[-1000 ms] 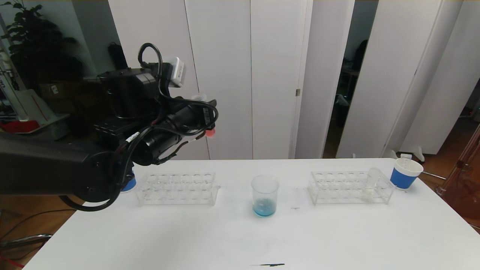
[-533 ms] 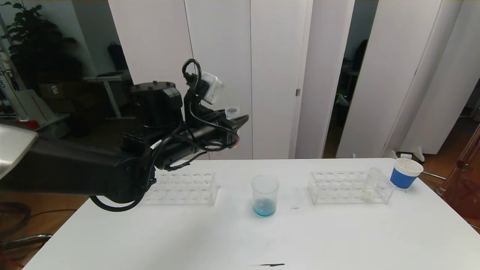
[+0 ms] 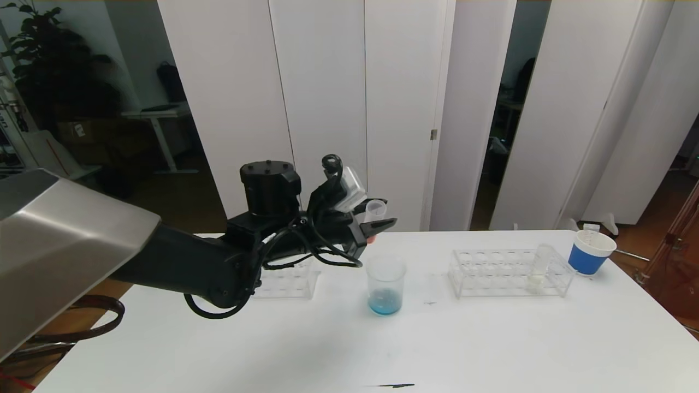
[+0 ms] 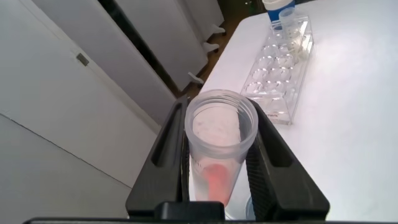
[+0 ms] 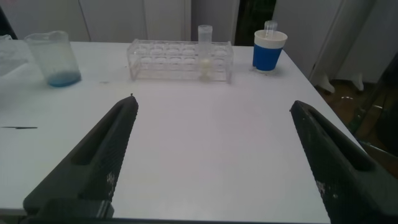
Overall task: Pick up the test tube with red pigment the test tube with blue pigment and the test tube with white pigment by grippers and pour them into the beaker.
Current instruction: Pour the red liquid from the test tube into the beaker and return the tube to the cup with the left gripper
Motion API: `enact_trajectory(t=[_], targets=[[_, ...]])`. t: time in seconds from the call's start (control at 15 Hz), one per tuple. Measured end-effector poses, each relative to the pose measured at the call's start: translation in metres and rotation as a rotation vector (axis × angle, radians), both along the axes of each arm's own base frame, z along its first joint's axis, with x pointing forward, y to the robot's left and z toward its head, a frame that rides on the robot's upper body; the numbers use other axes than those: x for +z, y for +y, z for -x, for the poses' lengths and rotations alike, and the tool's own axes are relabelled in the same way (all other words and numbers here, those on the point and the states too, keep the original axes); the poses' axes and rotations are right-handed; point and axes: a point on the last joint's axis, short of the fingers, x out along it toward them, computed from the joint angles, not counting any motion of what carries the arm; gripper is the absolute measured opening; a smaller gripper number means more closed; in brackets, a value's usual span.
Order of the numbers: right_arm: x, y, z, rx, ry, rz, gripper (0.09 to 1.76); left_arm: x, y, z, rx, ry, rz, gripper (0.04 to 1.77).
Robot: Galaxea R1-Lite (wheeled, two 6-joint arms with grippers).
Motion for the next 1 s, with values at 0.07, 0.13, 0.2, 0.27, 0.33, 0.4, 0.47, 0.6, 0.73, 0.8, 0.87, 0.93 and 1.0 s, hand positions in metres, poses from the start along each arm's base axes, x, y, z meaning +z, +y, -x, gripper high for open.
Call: enact_trajectory(t=[0.07,0.13,0.2,0.27,0.33,0.4,0.47,0.6,0.73,0.8,0.87,0.93,1.0], targets=[[0.0,0.0,0.0,0.0,0.0,0.0,1.75,-0.006,-0.002,-0.005,-0.008,-0.035,-0.027,0.6],[0.0,0.0,0.0,0.0,0.0,0.0,1.75,-0.012,-0.003,-0.009,-0.025,-0.064,-0.044,0.6],[0.0,0.0,0.0,0.001,0.0,0.0,1.75,-0.015,-0.004,-0.013,-0.042,-0.081,-0.051,0.6],[0.0,0.0,0.0,0.0,0.0,0.0,1.75,-0.017,-0.004,-0.018,-0.049,-0.097,-0.056,0.6],[0.0,0.0,0.0,0.001,0.0,0.0,1.75,-0.017,-0.003,-0.024,-0.046,-0.14,-0.071,0.6],[0.0,0.0,0.0,0.0,0.0,0.0,1.75,-0.018,-0.002,-0.028,-0.043,-0.177,-0.088,0.6],[0.0,0.0,0.0,0.0,0.0,0.0,1.75,-0.02,-0.002,-0.031,-0.042,-0.211,-0.103,0.6],[0.0,0.0,0.0,0.001,0.0,0.0,1.75,-0.025,-0.003,-0.035,-0.042,-0.301,-0.13,0.6],[0.0,0.0,0.0,0.001,0.0,0.0,1.75,-0.03,-0.004,-0.039,-0.04,-0.388,-0.168,0.6],[0.0,0.0,0.0,0.0,0.0,0.0,1.75,-0.032,-0.005,-0.041,-0.036,-0.429,-0.178,0.6],[0.0,0.0,0.0,0.0,0.0,0.0,1.75,-0.034,-0.006,-0.044,-0.031,-0.468,-0.179,0.6],[0.0,0.0,0.0,0.0,0.0,-0.001,1.75,-0.036,-0.006,-0.046,-0.026,-0.507,-0.182,0.6],[0.0,0.0,0.0,0.0,0.0,0.0,1.75,-0.04,-0.008,-0.049,-0.023,-0.543,-0.195,0.6]])
